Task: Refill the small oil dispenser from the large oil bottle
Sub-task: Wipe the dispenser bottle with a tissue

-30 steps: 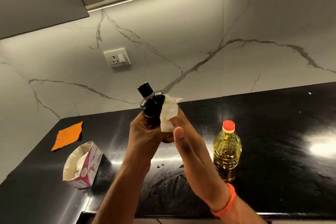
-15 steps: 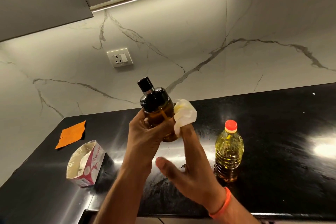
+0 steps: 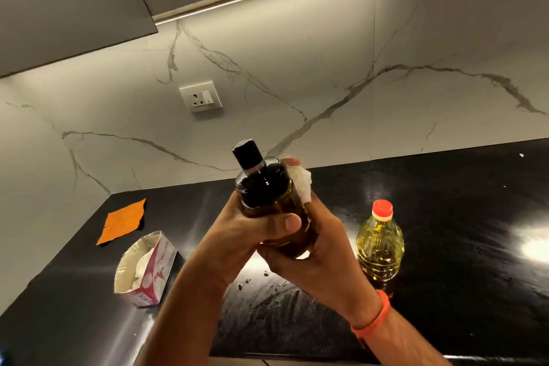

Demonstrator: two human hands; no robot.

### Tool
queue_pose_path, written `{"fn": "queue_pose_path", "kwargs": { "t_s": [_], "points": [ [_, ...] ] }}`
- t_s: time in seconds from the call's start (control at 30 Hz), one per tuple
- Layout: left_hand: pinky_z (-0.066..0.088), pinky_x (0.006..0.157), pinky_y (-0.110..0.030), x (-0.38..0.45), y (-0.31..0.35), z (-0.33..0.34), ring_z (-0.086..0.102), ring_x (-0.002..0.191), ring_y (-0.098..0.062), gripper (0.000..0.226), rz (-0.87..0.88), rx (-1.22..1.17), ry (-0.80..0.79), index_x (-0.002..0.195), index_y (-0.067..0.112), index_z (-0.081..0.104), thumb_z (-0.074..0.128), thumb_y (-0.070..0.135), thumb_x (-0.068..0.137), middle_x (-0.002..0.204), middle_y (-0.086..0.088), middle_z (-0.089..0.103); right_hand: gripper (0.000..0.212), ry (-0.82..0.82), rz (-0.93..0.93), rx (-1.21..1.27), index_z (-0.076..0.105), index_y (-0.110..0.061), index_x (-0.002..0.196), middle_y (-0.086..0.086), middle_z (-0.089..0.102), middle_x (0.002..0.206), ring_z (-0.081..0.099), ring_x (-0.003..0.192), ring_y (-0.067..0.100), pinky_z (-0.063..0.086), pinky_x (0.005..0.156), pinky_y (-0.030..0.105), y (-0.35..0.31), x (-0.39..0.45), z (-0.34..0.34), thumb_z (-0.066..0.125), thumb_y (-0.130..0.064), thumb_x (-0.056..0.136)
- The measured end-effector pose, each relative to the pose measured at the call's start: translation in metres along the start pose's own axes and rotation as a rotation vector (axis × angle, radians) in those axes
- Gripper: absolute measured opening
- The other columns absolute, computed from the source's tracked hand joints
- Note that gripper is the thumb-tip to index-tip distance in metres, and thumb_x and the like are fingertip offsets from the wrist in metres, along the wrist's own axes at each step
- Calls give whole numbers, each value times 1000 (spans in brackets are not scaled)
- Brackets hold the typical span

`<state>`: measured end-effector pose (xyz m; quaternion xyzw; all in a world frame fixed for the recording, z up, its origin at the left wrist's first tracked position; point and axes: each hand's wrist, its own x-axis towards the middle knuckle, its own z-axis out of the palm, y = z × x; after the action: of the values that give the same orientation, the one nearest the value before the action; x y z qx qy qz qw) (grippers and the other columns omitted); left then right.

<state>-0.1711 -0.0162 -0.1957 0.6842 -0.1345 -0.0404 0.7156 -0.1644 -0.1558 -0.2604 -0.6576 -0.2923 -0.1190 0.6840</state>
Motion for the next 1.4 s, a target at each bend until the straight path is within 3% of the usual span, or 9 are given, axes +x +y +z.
{"fn": "queue_pose_path", "kwargs": {
  "t_s": [0.13,0.27,0.47,0.63,0.8,0.97,1.1,1.3,1.4],
  "points": [
    [59,89,-49,2,-7,7,69,112,-39,70,56,-75,106,118,19,71,96,23,53,118,-20,71,65,38,28,68,52,-14,137,-1,69,115,70,108,18,60,87,37,-3,0,5,81,-7,79],
    [59,78,-36,3,-7,20,74,93,-20,42,135,-4,206,98,34,77,81,22,57,94,-1,76,69,131,18,49,49,-19,142,-5,69,116,71,106,16,61,84,35,-4,-6,15,80,-7,81],
    [59,68,-28,4,-7,36,75,80,-13,39,209,13,373,88,41,78,82,17,57,85,4,77,62,234,-65,-21,51,-16,138,-7,67,105,71,90,16,61,70,34,1,-12,27,76,-1,83],
    [58,62,-23,6,-6,42,75,72,-12,31,242,0,484,81,37,77,75,10,65,76,5,75,64,264,-119,-109,48,-5,142,0,65,124,66,110,12,57,87,28,2,-15,27,75,-1,84],
    [59,69,-27,9,1,37,76,89,-18,37,254,5,533,107,19,70,80,16,71,97,2,77,76,249,-221,-226,37,-26,150,-2,50,147,47,139,10,43,110,24,4,-25,27,74,-7,87],
    [59,73,-27,6,1,33,75,98,-20,53,261,3,506,113,18,71,79,33,63,109,-3,76,74,232,-213,-226,43,-16,149,2,53,147,49,138,12,44,111,27,-1,-17,25,78,-12,84],
    [59,74,-27,0,6,31,74,97,-18,39,269,69,353,98,37,76,79,30,60,105,2,77,79,125,-125,-44,48,-6,143,-2,64,131,62,123,10,53,99,27,-8,1,10,86,-2,74],
    [58,76,-22,-2,19,28,73,101,-10,40,295,160,161,95,50,74,76,30,61,108,13,77,65,-86,52,90,55,-12,126,1,71,106,73,96,19,60,80,32,-13,14,-8,86,0,70],
    [58,75,-24,0,18,31,74,98,-12,37,310,131,199,93,47,76,77,29,61,106,10,77,57,4,27,112,56,-13,124,-5,70,105,72,96,14,58,80,25,-18,10,0,83,-10,74]
  ]
}}
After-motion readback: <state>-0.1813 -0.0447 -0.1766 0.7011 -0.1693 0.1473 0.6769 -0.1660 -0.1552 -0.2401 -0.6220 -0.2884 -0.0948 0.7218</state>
